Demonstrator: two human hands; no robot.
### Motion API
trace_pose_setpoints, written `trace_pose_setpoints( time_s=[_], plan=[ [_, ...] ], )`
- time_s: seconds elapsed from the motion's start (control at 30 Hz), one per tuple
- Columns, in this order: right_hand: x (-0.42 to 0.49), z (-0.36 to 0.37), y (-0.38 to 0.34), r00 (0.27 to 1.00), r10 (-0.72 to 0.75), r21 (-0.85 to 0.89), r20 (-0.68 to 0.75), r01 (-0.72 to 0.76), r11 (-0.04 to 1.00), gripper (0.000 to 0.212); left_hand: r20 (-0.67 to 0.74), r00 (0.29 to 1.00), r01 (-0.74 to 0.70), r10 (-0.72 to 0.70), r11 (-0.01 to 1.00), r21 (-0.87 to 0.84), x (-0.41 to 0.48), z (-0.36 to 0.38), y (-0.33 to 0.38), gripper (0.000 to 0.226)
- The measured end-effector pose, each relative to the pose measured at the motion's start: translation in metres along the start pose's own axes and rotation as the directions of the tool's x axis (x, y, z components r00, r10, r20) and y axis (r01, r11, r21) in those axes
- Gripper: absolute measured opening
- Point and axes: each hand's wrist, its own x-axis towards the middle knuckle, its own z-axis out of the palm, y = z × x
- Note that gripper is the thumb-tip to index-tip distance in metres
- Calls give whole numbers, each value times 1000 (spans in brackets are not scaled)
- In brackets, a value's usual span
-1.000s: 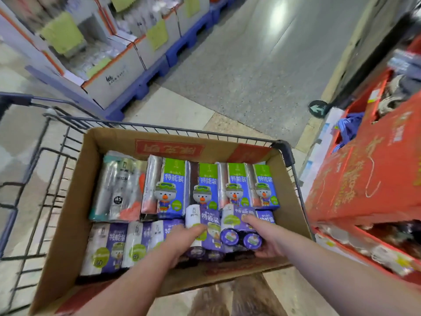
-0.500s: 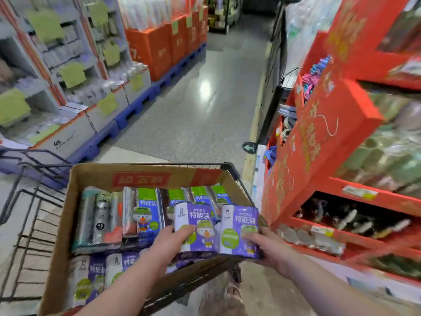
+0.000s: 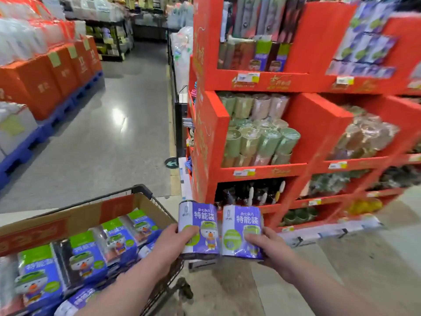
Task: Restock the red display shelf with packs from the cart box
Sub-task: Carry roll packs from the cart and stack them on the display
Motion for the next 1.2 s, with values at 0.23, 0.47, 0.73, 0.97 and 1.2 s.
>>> trace_pose_setpoints(
  time_s=[0.23, 0.47, 0.73, 0.97, 1.2],
  plan=[
    [-24, -160, 3, 982, -56, 135, -179, 81, 987, 25, 208, 977, -79, 54, 990, 114, 0, 158, 44, 25],
    [-54, -305, 10, 947, -81, 170, -310, 139, 976, 41, 345, 933, -155, 98, 978, 141, -4, 321, 75, 29],
    [-62, -410, 10, 901, -101, 213, -422, 206, 955, 19, 474, 869, -236, 143, 962, 142, -4, 433, 104, 6],
    [-24, -471, -21, 873, -86, 230, -481, 220, 948, 28, 520, 844, -239, 128, 959, 152, 39, 497, 136, 25],
    [33, -542, -85, 820, -143, 179, -555, 286, 941, 29, 577, 798, -284, 171, 952, 110, 108, 572, 207, 38]
  ],
)
